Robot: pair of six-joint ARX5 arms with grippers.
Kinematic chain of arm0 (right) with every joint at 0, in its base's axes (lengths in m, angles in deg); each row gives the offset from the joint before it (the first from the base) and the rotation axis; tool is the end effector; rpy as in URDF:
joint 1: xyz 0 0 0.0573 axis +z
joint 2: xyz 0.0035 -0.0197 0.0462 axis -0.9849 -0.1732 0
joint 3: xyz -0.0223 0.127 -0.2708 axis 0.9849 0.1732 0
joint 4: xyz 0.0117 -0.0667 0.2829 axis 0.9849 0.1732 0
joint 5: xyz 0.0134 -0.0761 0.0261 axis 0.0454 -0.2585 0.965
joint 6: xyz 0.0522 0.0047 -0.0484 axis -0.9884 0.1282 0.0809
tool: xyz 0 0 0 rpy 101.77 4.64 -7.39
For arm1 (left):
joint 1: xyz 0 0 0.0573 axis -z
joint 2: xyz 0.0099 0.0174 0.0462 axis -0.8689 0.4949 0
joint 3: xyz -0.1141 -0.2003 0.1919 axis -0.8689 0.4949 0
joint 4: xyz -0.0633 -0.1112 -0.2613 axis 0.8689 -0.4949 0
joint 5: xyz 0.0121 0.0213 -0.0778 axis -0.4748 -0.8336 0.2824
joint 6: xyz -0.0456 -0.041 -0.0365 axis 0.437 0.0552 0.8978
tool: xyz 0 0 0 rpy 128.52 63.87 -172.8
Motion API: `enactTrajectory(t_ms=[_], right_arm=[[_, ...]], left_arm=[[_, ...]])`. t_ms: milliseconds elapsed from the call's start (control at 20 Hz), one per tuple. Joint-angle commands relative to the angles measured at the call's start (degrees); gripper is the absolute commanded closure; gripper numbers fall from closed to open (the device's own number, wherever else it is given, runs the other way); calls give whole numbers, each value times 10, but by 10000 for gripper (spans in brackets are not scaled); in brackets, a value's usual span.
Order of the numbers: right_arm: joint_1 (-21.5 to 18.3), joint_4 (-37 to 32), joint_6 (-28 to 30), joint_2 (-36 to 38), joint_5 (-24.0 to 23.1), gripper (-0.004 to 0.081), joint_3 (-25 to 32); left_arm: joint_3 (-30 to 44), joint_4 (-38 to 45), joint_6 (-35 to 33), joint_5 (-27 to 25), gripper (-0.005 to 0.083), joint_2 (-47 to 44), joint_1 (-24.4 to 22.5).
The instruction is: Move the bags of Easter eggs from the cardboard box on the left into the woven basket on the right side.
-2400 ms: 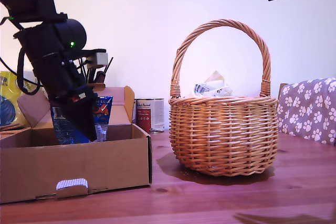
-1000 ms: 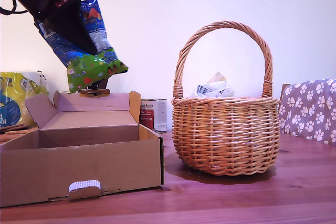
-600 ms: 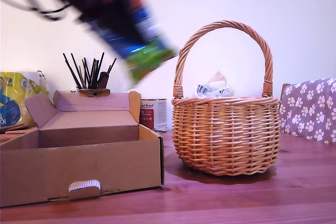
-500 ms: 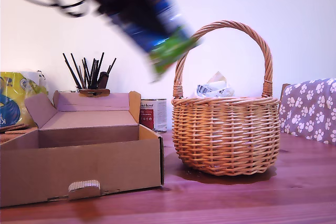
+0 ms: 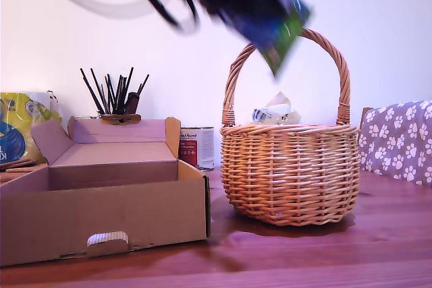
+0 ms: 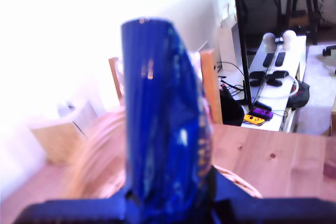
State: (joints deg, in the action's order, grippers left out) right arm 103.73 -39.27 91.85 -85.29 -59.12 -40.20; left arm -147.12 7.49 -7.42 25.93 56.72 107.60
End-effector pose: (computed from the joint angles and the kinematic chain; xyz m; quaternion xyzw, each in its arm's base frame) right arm 0.0874 0.0518 0.3179 -0.0545 0.1693 0.3160 0.9320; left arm 0.2930 -0.3246 0.2572 0.0739 0.0458 -0.4446 0.8915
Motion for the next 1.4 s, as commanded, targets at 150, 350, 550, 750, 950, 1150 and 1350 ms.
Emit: enactTrajectory(t_ms=[150,350,550,750,950,1150,1350], right_arm=[[2,-4,2,2,0,782,-11],[2,-5,2,2,0,782,-11],[2,-4,2,2,0,782,-11],[2,-4,2,2,0,782,-11],[2,-4,2,2,0,782,-11],[2,2,2,2,0,782,-11],[2,9,2,2,1,782,-11]], left_arm=[[6,129,87,-20,793,59,2],[0,176,118,-39,793,118,2],[-35,189,169,-49,793,168,2],[-53,149,181,-50,793,189,2],[-54,138,179,-49,475,189,2],[-75,87,145,-31,31,167,4],[-79,-17,110,-34,31,96,10]])
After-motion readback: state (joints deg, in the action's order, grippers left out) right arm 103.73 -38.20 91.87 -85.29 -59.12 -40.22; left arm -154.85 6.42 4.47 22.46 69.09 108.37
